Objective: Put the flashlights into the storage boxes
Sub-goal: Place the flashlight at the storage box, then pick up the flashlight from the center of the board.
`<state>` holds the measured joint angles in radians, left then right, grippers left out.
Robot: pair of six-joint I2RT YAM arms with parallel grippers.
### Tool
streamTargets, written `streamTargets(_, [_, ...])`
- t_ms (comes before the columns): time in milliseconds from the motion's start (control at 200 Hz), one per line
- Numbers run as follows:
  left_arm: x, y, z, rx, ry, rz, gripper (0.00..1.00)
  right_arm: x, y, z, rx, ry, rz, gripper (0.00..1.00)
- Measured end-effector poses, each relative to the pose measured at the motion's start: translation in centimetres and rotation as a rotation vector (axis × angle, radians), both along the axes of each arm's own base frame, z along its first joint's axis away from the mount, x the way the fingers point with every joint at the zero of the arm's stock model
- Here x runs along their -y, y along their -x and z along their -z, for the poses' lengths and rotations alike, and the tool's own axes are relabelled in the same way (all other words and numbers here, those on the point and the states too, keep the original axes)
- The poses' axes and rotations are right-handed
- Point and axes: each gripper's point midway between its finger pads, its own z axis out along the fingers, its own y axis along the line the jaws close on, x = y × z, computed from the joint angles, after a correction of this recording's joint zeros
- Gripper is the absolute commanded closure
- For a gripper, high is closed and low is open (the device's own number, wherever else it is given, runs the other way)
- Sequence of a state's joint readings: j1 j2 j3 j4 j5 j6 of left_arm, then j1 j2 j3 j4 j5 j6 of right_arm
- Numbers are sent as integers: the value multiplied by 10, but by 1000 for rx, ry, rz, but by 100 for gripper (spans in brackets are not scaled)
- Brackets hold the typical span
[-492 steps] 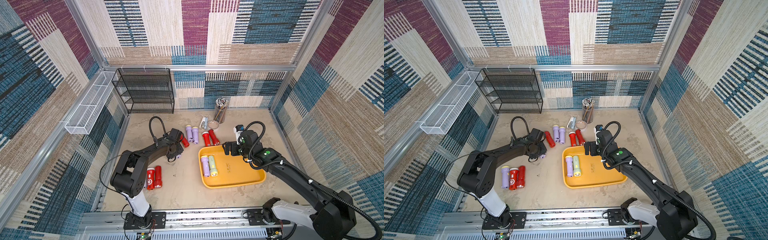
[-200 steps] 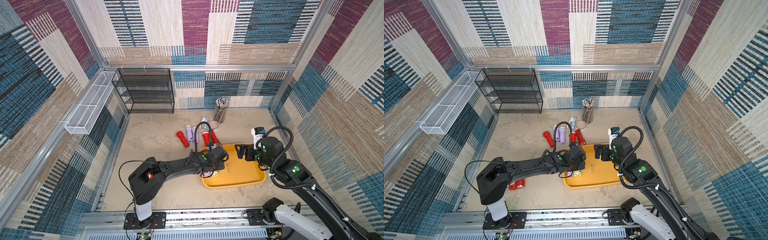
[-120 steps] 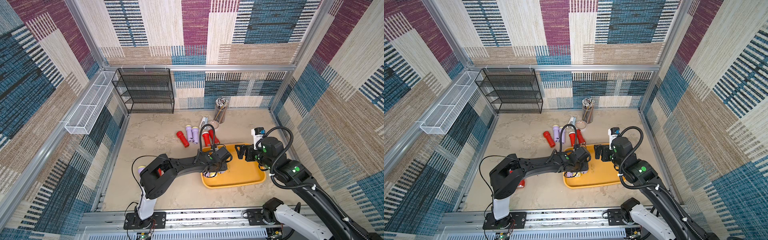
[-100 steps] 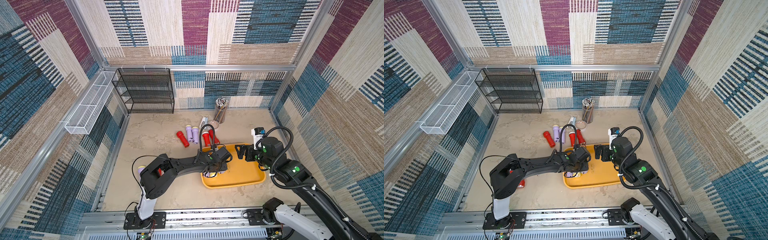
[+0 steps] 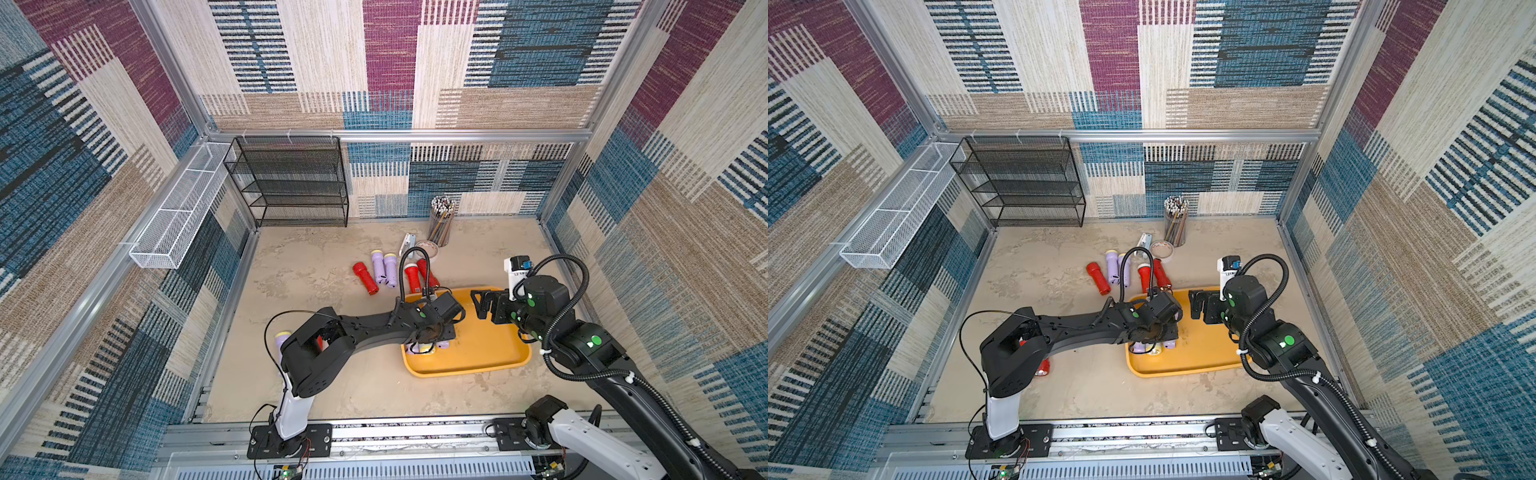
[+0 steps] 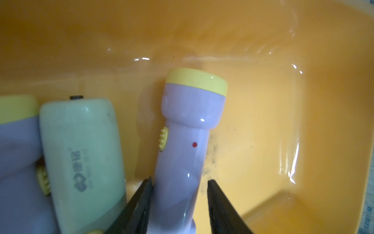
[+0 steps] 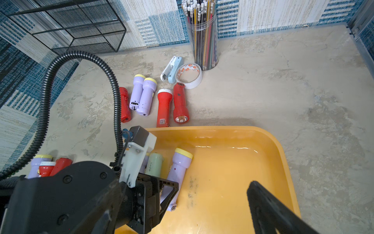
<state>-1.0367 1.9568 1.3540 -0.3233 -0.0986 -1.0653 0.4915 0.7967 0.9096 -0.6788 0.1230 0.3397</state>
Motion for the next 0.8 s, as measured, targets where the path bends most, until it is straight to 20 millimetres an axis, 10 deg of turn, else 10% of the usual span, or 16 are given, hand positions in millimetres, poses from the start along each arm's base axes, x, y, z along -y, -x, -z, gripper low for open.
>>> streamTargets(366, [-33,2,-74,155,52,7,40,1,2,-5,3,-1,1,0])
streamTargets(801, [-203,-7,-117,305,-30,-228,1,-25,-15,21,-92,-11,-72,0])
